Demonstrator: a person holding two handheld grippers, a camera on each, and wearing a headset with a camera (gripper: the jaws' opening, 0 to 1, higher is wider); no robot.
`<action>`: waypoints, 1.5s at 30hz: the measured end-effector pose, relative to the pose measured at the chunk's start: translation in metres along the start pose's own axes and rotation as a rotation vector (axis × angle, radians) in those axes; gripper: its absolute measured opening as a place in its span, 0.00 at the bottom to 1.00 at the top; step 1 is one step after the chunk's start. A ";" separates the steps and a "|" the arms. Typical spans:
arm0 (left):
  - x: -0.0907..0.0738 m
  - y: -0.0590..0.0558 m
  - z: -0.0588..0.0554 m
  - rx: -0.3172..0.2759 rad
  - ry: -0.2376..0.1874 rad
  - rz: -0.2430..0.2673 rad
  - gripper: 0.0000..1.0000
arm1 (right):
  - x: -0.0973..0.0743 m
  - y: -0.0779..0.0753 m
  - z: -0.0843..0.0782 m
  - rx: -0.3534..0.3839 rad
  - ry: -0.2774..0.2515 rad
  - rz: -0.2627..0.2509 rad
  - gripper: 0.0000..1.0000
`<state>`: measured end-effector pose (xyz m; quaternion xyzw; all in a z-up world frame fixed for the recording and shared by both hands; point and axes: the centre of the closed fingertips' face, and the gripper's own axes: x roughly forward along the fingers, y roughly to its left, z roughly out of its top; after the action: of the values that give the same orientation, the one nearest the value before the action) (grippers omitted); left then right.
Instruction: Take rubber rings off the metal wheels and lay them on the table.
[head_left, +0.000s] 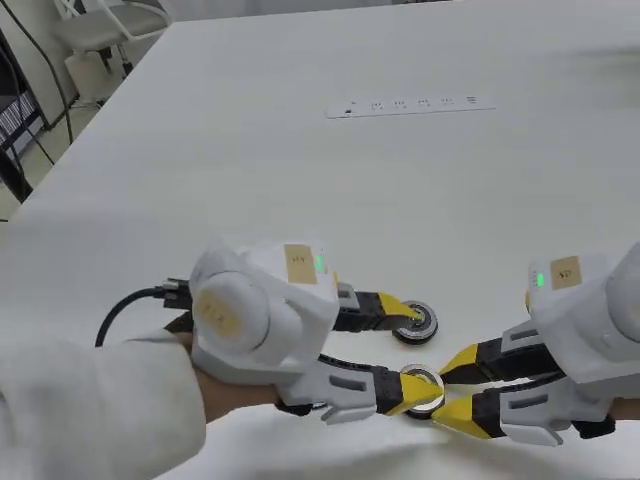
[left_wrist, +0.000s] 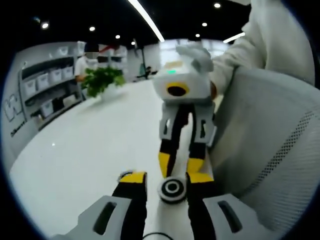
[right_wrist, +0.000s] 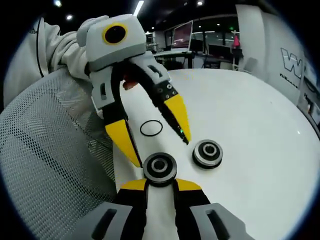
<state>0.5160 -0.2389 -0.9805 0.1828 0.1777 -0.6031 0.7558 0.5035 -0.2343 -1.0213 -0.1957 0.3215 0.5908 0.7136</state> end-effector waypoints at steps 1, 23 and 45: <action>0.002 -0.004 -0.007 -0.006 0.020 -0.017 0.27 | 0.000 0.000 0.000 0.000 -0.001 -0.001 0.17; 0.005 -0.006 -0.022 -0.019 0.042 -0.022 0.15 | -0.001 -0.001 -0.002 -0.022 -0.002 -0.017 0.02; 0.003 -0.005 -0.023 0.014 0.040 -0.020 0.14 | -0.013 -0.013 0.001 0.420 -0.082 -0.010 0.00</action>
<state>0.5100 -0.2308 -1.0024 0.1985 0.1903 -0.6080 0.7448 0.5148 -0.2454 -1.0132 -0.0199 0.4072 0.5149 0.7541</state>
